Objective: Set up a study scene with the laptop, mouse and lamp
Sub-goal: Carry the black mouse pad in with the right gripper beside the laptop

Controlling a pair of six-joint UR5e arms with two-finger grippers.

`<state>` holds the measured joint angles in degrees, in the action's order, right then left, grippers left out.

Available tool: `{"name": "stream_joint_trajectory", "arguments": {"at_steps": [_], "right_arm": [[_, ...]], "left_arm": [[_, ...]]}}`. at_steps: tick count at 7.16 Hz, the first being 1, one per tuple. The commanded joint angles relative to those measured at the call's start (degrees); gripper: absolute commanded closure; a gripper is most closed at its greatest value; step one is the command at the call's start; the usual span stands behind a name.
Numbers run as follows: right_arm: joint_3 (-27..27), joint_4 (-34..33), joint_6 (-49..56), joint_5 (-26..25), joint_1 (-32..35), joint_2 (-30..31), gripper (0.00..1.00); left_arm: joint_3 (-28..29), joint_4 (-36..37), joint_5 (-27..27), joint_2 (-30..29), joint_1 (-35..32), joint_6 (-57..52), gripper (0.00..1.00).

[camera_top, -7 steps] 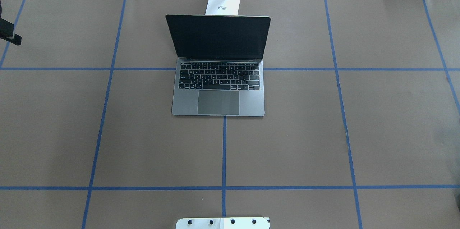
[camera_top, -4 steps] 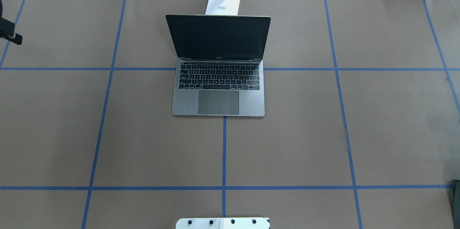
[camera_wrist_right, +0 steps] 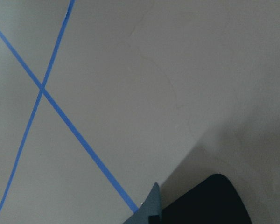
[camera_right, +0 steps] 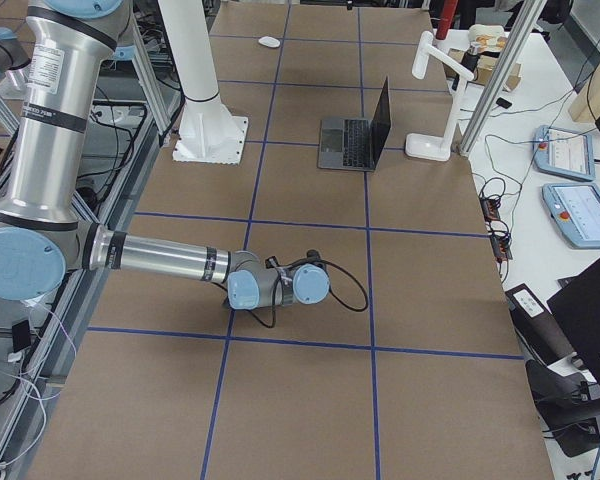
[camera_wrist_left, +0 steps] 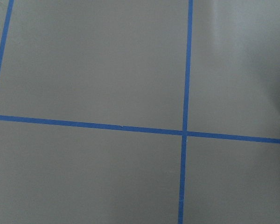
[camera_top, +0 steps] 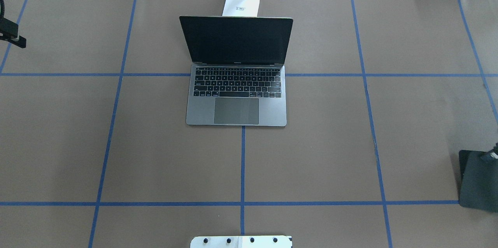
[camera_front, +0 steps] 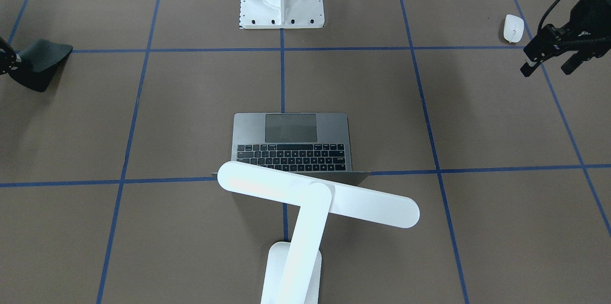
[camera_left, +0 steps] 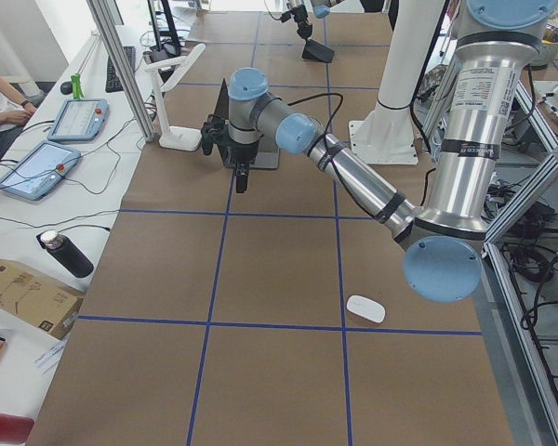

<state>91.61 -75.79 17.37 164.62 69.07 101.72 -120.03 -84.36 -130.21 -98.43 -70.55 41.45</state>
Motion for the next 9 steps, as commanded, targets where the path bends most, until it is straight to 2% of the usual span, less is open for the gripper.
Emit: {"name": "stream_joint_trajectory", "arguments": {"at_steps": [1,3,4,5,7,9], "right_arm": [[0.76,0.03,-14.66,-0.09,-0.07,-8.26,1.0],[0.32,-0.05,-26.28,-0.09,0.01,-15.03,1.0],[0.23,0.03,-30.43,-0.09,0.54,-16.37,1.0],[0.15,-0.05,-31.34,-0.17,0.98,-16.64,1.0],[0.84,0.03,-43.15,-0.78,3.43,-19.01,1.0],[0.93,-0.05,-44.44,-1.58,6.16,-18.76,1.0]], "left_arm": [[1.02,-0.1,-0.04,0.08,-0.03,-0.05,0.01],[1.46,-0.1,-0.13,0.08,0.06,-0.05,0.01],[1.64,-0.1,-0.13,0.08,0.06,-0.14,0.01],[1.99,-0.1,-0.13,0.08,0.06,-0.23,0.01],[1.56,-0.1,-0.13,-0.01,0.06,-0.05,0.01],[1.38,-0.1,-0.13,-0.01,0.06,0.04,0.01]]}}
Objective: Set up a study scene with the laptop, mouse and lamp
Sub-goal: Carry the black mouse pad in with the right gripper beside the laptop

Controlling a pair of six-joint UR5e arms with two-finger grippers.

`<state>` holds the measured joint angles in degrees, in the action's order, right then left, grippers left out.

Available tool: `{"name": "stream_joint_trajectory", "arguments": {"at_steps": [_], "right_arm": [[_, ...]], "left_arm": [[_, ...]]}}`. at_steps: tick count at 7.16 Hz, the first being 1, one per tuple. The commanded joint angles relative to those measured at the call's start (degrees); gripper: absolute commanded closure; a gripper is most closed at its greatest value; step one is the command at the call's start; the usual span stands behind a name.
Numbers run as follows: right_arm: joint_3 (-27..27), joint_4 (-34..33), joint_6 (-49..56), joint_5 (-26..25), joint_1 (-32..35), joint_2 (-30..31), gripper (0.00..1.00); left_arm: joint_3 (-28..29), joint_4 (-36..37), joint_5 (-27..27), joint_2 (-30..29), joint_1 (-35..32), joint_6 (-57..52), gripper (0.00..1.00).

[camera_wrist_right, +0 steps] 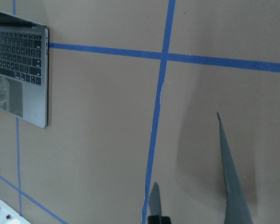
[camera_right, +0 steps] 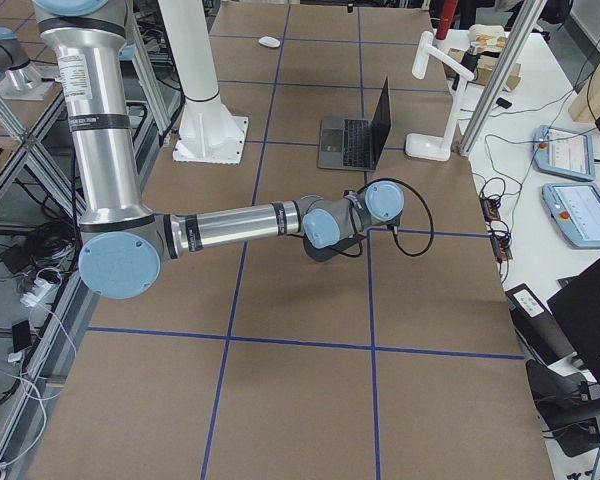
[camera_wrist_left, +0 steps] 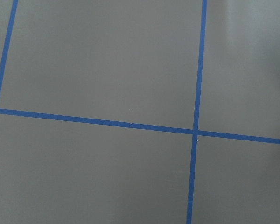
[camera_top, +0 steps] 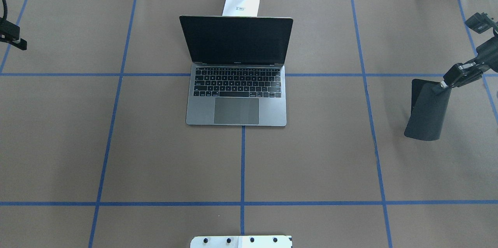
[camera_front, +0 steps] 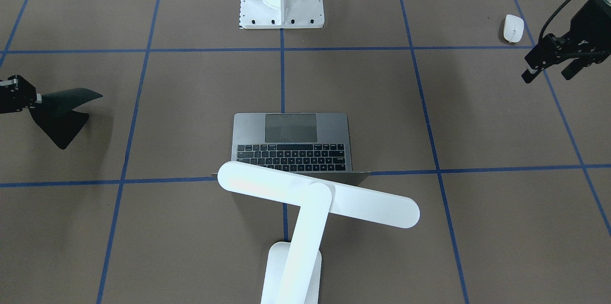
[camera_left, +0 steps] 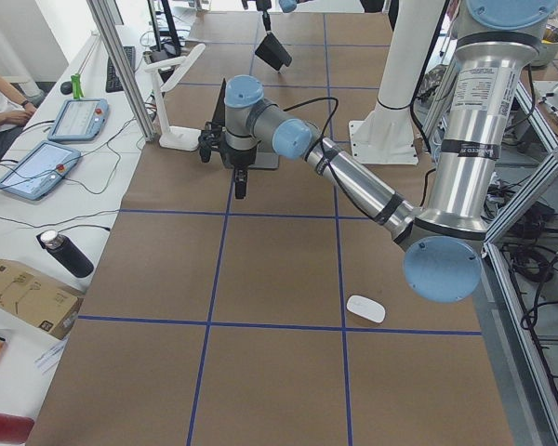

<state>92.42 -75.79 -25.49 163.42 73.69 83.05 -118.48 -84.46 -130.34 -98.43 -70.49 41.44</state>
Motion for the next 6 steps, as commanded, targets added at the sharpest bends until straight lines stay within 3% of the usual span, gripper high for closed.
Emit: {"name": "stream_joint_trajectory", "arguments": {"at_steps": [1,2,4,6], "right_arm": [[0.3,0.03,-6.36,-2.04,0.59,-0.43,1.0],[1.26,0.03,-13.46,-5.62,-1.86,-1.47,1.0],[0.4,-0.06,-20.78,-6.63,-4.68,-4.8,1.0],[-3.36,0.2,-26.96,-9.6,-8.89,-10.16,1.0]], "left_arm": [[-0.52,0.0,0.0,-0.01,0.0,0.13,0.01],[-0.69,0.0,0.0,-0.01,0.0,0.13,0.01],[-0.78,0.0,0.0,-0.1,0.0,0.13,0.01],[-0.43,0.0,0.0,-0.01,0.0,-0.04,0.01]]}}
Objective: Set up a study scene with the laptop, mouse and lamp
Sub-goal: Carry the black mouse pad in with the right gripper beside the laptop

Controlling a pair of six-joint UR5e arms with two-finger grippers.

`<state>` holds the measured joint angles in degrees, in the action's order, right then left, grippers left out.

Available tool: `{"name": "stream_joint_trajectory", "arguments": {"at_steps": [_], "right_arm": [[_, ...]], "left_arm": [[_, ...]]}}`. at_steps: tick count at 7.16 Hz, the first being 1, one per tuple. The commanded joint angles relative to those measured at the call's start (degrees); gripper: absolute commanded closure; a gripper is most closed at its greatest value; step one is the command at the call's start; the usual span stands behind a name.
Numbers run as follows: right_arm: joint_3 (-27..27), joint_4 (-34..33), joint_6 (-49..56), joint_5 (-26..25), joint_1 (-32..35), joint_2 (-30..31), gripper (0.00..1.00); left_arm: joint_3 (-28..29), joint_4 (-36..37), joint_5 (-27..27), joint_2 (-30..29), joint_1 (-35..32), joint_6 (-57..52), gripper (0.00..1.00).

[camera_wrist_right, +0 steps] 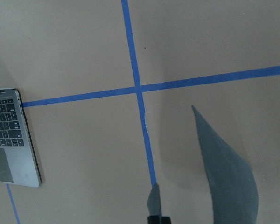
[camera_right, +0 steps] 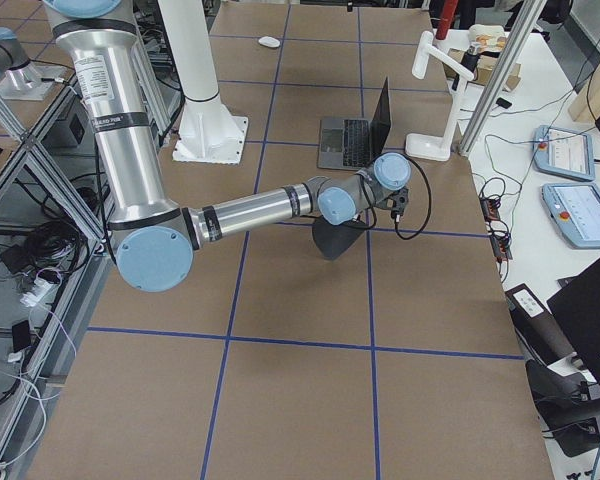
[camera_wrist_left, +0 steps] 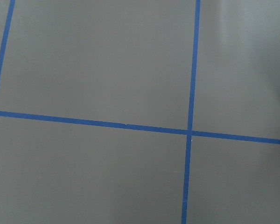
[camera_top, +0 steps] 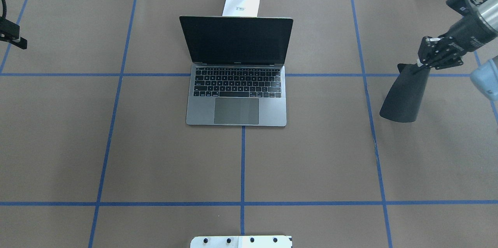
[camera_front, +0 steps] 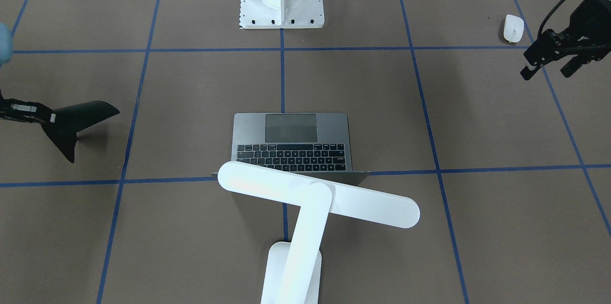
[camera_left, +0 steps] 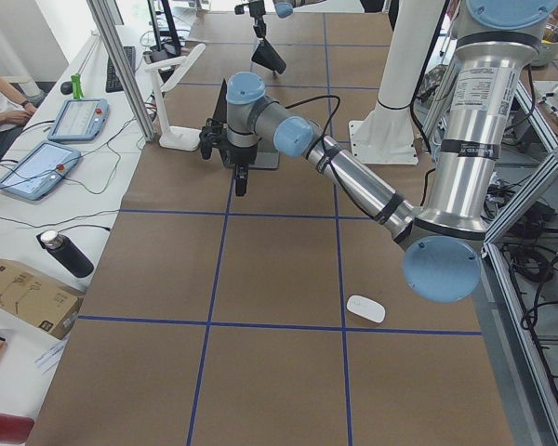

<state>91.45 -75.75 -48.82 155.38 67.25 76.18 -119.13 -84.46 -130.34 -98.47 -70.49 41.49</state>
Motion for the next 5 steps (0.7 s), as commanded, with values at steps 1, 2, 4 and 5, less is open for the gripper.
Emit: {"name": "stream_joint_trajectory", "arguments": {"at_steps": [1,2,4,5], "right_arm": [[-5.28,0.16,-5.92,-1.66,-3.6,-7.15,1.0],[-7.92,0.34,-8.2,-2.97,-5.27,-10.14,1.0],[-14.16,0.6,-10.15,-4.82,-7.12,-15.77,1.0],[-16.45,0.6,-10.24,-4.91,-7.39,-17.89,1.0]], "left_arm": [[0.13,0.0,0.0,0.03,0.0,-0.1,0.01],[0.3,0.0,0.0,0.03,0.0,-0.18,0.01],[0.39,0.0,0.0,0.03,0.0,-0.45,0.01],[0.31,0.0,0.0,0.03,0.0,-0.45,0.01]]}}
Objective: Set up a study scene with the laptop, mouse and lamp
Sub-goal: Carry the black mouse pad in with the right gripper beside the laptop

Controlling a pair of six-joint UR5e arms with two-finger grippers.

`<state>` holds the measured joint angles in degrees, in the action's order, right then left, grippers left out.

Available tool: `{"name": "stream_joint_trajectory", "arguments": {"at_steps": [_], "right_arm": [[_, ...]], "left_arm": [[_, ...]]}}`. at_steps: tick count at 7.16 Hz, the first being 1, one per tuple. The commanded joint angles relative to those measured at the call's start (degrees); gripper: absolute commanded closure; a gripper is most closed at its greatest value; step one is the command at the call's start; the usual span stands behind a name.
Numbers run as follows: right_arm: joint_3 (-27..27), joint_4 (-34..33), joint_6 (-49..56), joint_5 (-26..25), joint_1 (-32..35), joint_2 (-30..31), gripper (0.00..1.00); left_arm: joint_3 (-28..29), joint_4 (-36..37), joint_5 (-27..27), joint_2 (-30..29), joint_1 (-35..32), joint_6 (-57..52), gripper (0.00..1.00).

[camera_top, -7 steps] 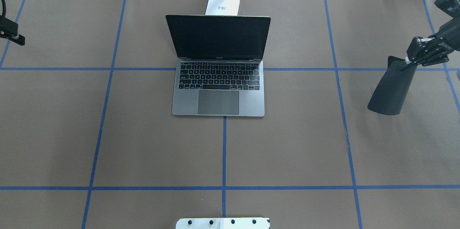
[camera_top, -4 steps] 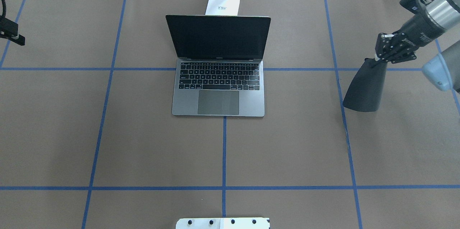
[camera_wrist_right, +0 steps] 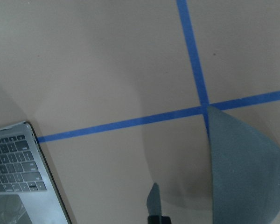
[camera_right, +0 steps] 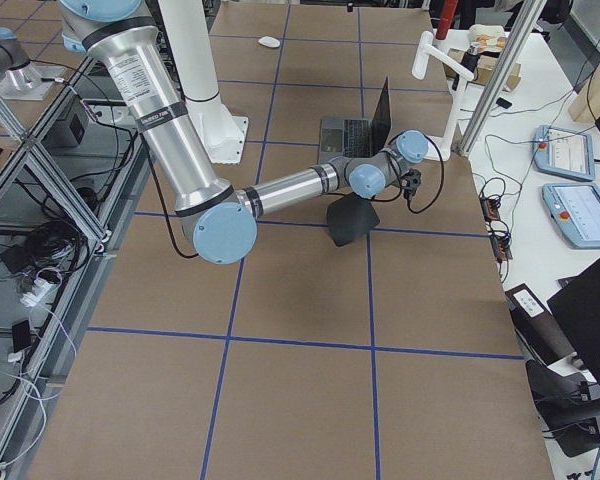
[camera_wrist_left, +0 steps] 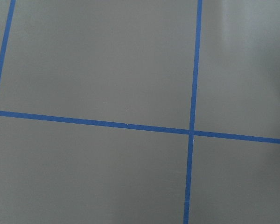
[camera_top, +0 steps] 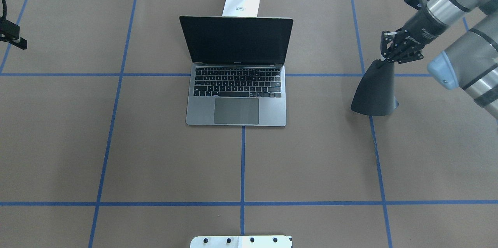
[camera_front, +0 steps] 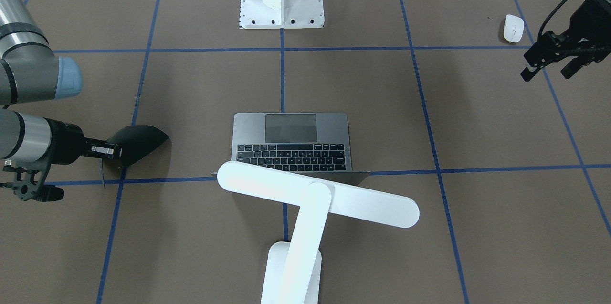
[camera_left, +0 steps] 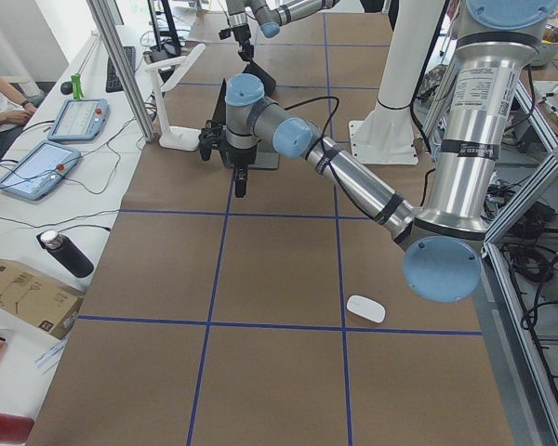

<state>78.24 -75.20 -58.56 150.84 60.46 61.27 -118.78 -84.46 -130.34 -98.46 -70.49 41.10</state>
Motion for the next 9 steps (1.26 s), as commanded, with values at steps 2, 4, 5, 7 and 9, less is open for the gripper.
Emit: {"name": "stream_joint_trajectory", "arguments": {"at_steps": [2,4,5,7,9], "right_arm": [[-8.09,0.06,-0.59,-0.81,-1.65,-7.47,1.0],[-9.07,0.15,-0.59,-3.69,-3.32,-9.32,0.63],[-9.07,0.15,-0.59,-4.15,-3.76,-9.42,0.06],[-9.33,0.15,-0.51,-5.11,-3.85,-10.47,0.01],[-10.12,0.15,-0.59,-8.35,-3.77,-12.83,0.01]], "left_arm": [[-0.04,0.0,0.0,0.03,0.0,0.13,0.01],[-0.04,0.0,0.0,-0.06,0.0,0.21,0.01],[-0.04,0.0,0.0,0.03,-0.09,0.21,0.01],[-0.13,0.0,0.0,0.03,-0.09,0.3,0.01],[-0.13,0.0,0.0,0.03,-0.09,0.3,0.01]]}}
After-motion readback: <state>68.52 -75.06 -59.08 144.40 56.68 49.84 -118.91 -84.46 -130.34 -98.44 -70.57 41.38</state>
